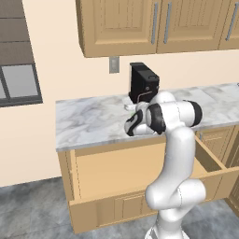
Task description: Pick up the straw from the right drawer and put it inside the smoothie cup.
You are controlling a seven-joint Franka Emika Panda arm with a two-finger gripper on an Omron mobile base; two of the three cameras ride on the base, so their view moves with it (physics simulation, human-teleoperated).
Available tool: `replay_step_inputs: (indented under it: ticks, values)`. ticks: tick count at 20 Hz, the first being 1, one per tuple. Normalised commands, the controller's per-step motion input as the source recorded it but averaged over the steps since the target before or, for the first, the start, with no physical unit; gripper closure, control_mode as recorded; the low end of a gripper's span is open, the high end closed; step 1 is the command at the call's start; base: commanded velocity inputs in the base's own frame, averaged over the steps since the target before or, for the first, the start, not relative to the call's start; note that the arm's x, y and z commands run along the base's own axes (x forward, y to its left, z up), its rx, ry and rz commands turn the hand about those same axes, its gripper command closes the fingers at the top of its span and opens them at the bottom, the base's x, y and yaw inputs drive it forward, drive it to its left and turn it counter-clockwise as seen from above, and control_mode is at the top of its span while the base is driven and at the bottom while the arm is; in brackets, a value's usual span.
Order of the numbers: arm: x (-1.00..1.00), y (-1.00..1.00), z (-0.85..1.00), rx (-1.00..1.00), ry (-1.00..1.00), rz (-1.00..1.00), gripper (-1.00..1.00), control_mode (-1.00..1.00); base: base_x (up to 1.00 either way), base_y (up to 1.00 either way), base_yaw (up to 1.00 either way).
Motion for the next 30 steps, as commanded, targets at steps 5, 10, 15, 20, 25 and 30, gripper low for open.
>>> replay_step_inputs:
  ticks: [5, 10, 15, 20, 25, 30]
  values:
    - [-0.06, 0.00, 0.00, -0.01, -0.04, 0.00, -1.00, -1.00, 0.00, 0.00, 0.00]
    - [0.00, 0.00, 0.00, 0.00, -0.02, 0.00, -1.00, -1.00, 0.00, 0.00, 0.00]
    - [-0.14, 0.00, 0.00, 0.00, -0.08, 0.00, -1.00, -1.00, 0.00, 0.00, 0.00]
    - [-0.65, 0.00, 0.00, -0.04, -0.16, 0.00, -1.00, -1.00, 0.00, 0.00, 0.00]
    - [-0.82, 0.17, 0.00, -0.11, -0.08, 0.00, -1.00, -1.00, 0.00, 0.00, 0.00]
    - [-0.77, 0.53, 0.01, -0.18, 0.00, 0.00, -1.00, -1.00, 0.00, 0.00, 0.00]
